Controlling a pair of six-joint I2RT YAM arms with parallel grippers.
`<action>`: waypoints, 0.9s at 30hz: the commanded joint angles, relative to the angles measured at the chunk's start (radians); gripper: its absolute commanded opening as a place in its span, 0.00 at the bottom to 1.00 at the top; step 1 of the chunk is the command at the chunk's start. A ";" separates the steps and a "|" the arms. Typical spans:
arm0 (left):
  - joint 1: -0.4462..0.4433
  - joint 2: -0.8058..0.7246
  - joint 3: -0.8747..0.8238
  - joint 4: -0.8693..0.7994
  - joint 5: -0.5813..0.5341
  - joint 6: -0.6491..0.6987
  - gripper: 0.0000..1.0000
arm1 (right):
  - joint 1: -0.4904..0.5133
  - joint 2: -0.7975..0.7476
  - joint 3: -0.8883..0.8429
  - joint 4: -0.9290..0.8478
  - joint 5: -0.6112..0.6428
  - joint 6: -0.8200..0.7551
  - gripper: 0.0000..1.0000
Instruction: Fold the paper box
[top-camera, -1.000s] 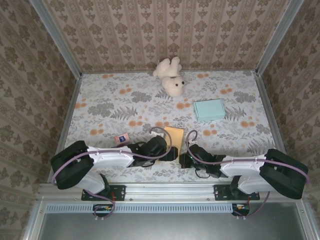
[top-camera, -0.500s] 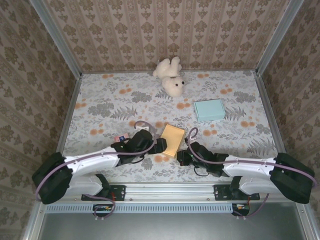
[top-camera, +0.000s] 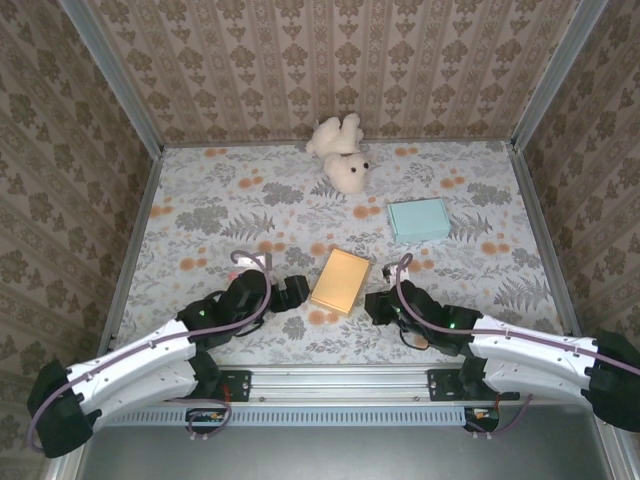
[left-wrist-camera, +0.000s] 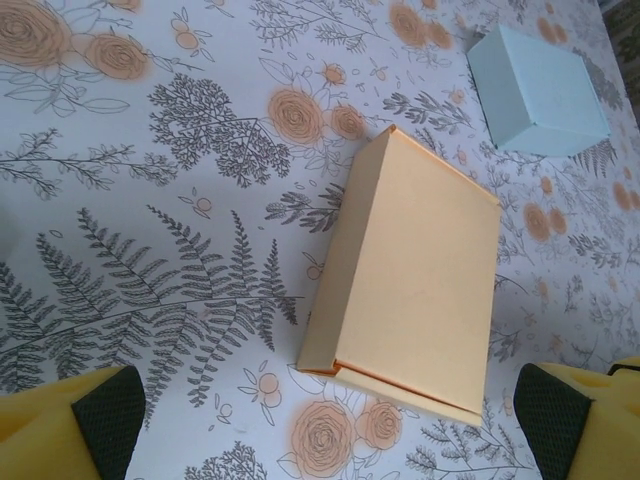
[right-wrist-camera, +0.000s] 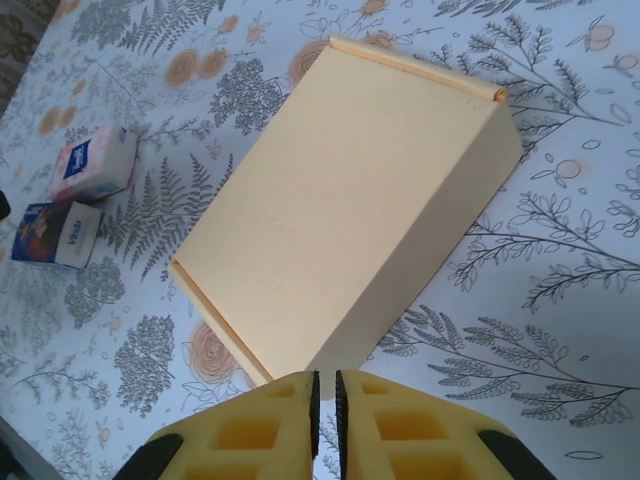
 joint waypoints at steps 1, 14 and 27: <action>0.031 0.034 0.017 -0.019 0.005 0.048 0.99 | -0.016 0.023 0.041 -0.044 0.043 -0.057 0.14; 0.174 0.440 0.167 0.274 0.265 0.139 0.99 | -0.300 0.326 0.161 0.061 -0.294 -0.135 0.00; 0.230 0.794 0.340 0.408 0.433 0.153 0.98 | -0.441 0.644 0.202 0.241 -0.515 -0.106 0.00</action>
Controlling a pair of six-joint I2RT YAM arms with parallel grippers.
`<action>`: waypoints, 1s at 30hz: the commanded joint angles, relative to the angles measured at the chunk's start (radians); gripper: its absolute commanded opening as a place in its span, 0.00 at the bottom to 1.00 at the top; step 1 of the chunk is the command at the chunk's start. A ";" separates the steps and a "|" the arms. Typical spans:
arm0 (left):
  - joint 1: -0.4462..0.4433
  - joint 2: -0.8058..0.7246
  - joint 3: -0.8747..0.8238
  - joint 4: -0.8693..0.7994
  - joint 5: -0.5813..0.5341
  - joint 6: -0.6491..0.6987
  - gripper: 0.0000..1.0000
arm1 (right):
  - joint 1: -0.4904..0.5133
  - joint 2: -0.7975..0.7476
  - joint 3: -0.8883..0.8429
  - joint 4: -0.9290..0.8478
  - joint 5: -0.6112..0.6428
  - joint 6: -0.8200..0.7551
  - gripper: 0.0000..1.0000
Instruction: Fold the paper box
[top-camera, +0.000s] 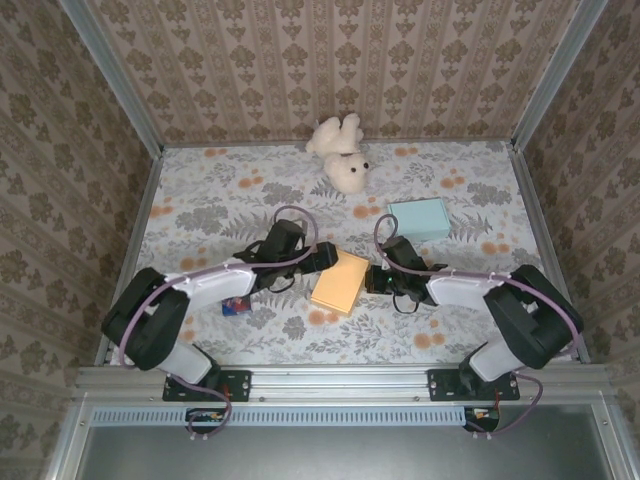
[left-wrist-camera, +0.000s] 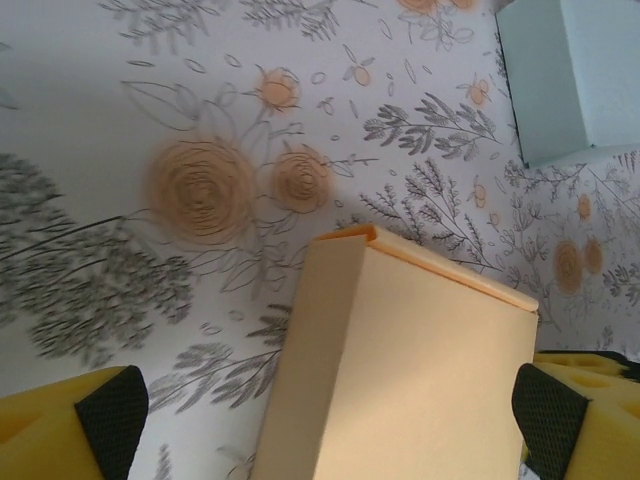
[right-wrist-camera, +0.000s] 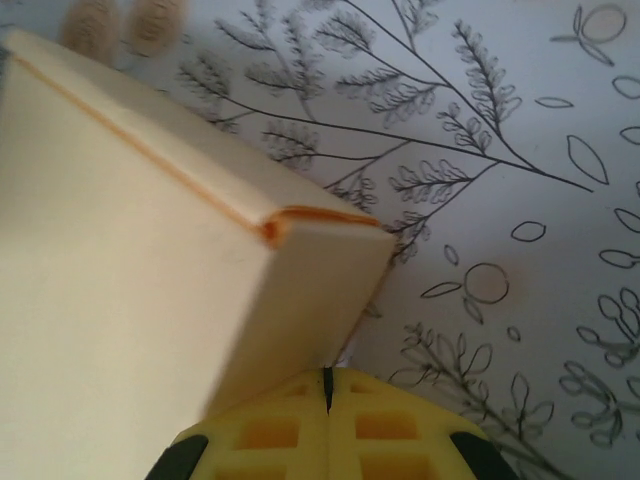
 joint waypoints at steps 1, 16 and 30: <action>0.004 0.067 0.053 0.074 0.083 0.015 0.98 | -0.021 0.052 0.023 0.092 -0.107 0.007 0.00; -0.086 0.238 0.194 0.105 0.178 0.003 0.96 | -0.022 0.086 -0.039 0.322 -0.151 0.104 0.00; -0.041 0.290 0.312 0.039 0.200 0.009 0.96 | 0.053 0.024 -0.175 0.501 0.023 0.195 0.00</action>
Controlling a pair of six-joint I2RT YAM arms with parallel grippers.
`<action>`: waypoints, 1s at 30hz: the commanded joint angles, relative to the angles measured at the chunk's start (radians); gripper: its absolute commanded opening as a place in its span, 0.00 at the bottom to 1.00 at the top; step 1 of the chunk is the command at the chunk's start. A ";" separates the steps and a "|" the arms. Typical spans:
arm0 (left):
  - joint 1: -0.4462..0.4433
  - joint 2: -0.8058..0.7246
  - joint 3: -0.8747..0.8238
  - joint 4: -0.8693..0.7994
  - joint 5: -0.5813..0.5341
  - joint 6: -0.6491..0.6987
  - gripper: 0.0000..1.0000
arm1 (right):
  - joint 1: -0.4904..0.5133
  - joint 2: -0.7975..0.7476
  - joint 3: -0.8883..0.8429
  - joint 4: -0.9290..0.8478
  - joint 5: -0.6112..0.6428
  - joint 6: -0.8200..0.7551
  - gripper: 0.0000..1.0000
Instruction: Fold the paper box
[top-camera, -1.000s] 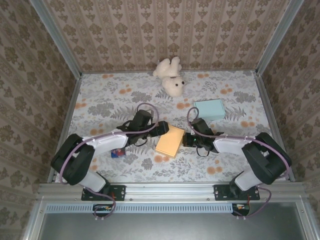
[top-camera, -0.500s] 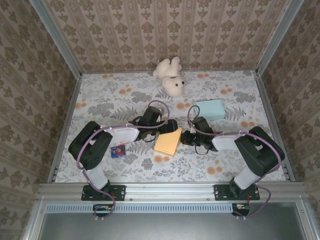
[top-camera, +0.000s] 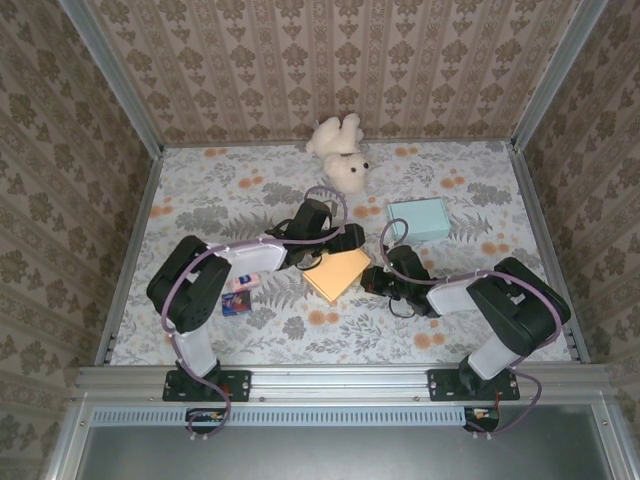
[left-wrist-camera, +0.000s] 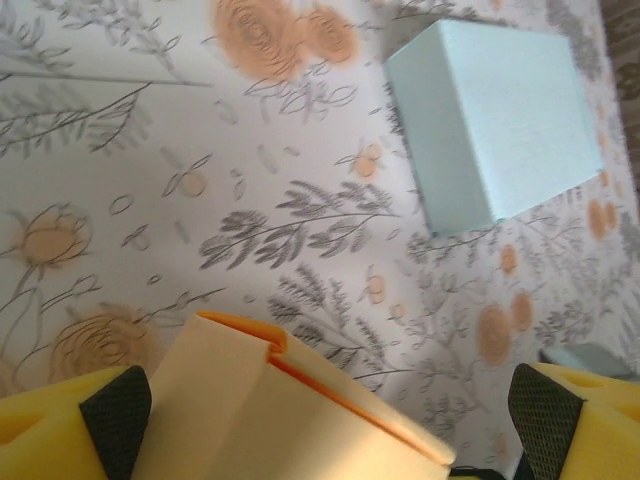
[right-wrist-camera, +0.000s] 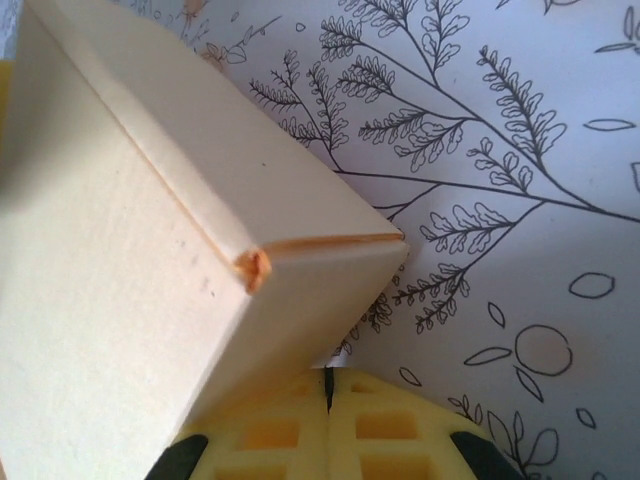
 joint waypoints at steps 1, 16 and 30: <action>-0.002 0.017 0.027 -0.020 0.125 -0.002 0.96 | 0.044 -0.043 -0.033 0.070 0.070 0.020 0.00; 0.087 -0.348 -0.193 -0.208 -0.144 0.023 0.97 | 0.084 -0.461 -0.048 -0.362 0.377 -0.150 0.12; 0.023 -0.699 -0.457 -0.353 -0.252 -0.200 0.98 | 0.082 -0.668 0.008 -0.510 0.439 -0.242 0.97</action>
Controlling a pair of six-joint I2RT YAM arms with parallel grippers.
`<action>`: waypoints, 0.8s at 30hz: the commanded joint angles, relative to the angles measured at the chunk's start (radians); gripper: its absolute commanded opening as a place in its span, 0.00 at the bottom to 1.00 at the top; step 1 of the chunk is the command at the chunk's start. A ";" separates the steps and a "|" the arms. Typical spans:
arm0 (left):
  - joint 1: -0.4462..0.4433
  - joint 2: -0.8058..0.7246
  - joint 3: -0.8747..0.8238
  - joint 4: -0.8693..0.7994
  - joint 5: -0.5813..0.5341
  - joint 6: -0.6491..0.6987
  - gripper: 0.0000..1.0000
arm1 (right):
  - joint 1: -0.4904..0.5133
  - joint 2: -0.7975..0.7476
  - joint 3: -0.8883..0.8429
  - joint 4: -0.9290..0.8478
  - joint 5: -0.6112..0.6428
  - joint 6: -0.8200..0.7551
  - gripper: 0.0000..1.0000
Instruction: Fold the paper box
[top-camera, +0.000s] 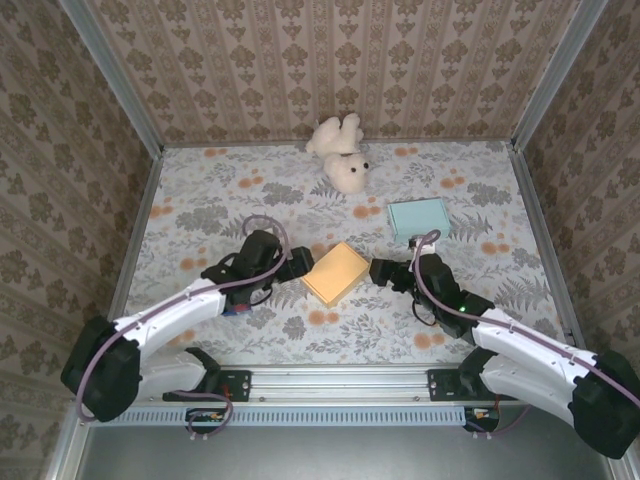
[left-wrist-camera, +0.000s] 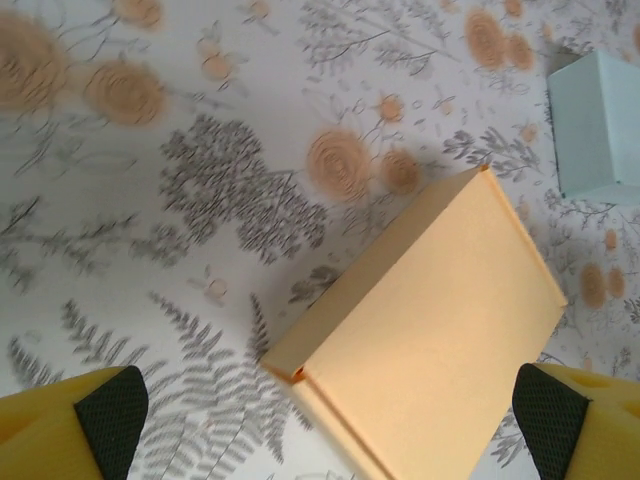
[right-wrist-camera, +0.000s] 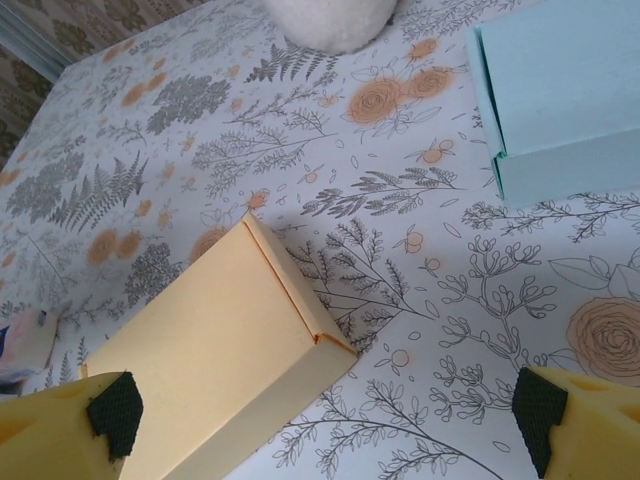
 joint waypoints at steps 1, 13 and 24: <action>-0.035 -0.062 -0.044 -0.032 -0.019 -0.121 0.98 | 0.002 0.011 0.044 -0.045 0.015 -0.050 0.96; -0.251 -0.065 -0.058 -0.041 -0.213 -0.461 0.96 | -0.030 0.286 0.237 -0.062 -0.047 -0.188 0.52; -0.258 0.187 0.024 0.086 -0.117 -0.490 0.85 | -0.106 0.577 0.387 -0.043 -0.244 -0.242 0.54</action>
